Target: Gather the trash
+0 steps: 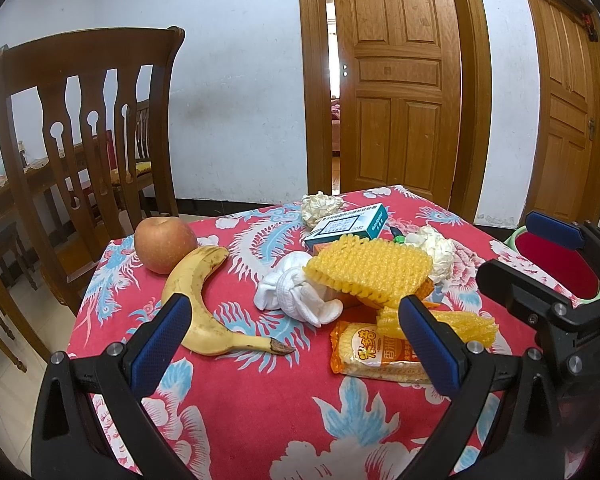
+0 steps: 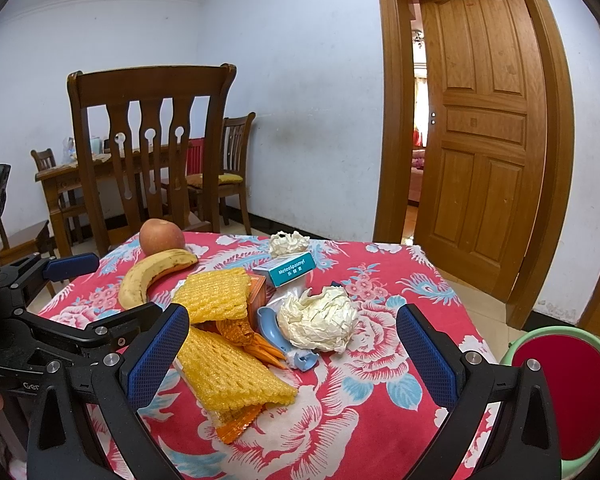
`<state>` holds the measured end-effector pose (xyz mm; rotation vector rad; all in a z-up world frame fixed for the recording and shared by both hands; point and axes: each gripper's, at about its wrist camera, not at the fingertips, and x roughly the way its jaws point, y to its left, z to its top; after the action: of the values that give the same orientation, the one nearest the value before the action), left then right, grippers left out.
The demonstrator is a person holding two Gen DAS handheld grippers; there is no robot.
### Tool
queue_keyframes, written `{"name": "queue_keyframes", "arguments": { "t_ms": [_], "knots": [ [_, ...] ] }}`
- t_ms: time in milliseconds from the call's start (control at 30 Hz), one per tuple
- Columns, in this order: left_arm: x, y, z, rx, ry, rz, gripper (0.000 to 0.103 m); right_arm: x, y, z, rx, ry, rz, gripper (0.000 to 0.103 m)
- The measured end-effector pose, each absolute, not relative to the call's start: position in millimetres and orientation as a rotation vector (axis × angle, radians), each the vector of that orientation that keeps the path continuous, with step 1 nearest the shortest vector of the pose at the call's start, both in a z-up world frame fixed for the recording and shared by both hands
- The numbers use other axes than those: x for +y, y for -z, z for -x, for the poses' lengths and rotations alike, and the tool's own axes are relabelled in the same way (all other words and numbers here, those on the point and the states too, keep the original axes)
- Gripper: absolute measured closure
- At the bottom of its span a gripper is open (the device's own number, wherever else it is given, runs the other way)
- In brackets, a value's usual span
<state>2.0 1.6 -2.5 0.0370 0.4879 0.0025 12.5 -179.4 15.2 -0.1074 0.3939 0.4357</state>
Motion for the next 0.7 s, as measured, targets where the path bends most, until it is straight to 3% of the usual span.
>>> {"name": "queue_keyframes", "arguments": {
  "t_ms": [700],
  "knots": [
    [3.7,7.8,-4.7,0.509,0.016,-0.01,0.002,-175.2,-13.3,-12.0,0.398,-0.437,0.126,0.0]
  ]
}}
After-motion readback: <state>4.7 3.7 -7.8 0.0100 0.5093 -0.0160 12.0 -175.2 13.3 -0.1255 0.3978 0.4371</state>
